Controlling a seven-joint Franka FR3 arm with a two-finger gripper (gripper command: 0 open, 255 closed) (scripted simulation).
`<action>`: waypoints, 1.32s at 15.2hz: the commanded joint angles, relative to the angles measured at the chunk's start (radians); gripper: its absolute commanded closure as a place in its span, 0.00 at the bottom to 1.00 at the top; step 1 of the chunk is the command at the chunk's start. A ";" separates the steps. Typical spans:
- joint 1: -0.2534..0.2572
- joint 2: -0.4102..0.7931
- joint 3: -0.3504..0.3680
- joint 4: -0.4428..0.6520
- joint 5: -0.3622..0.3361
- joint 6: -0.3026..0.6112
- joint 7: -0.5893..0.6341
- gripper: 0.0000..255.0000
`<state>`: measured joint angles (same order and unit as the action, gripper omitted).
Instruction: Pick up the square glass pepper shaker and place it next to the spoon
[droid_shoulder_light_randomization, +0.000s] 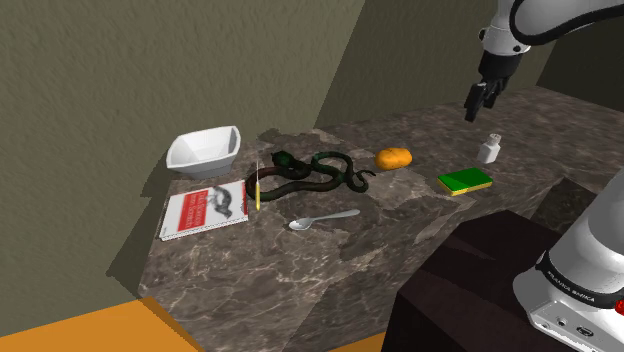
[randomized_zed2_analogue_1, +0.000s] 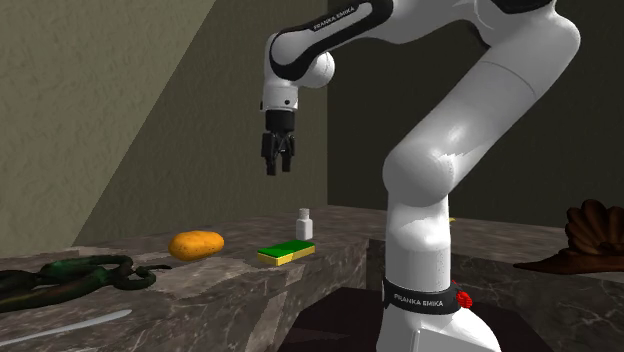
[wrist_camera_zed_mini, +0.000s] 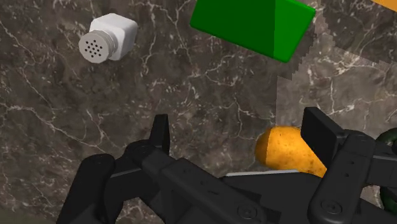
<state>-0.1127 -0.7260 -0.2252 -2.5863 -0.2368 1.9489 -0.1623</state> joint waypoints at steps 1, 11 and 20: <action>-0.021 0.020 -0.043 -0.024 -0.018 0.052 -0.026 0.00; -0.084 0.248 -0.292 -0.039 -0.055 0.329 -0.189 0.00; -0.064 0.380 -0.368 -0.066 -0.027 0.491 -0.239 0.00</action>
<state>-0.1789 -0.3589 -0.5874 -2.6461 -0.2662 2.4197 -0.3979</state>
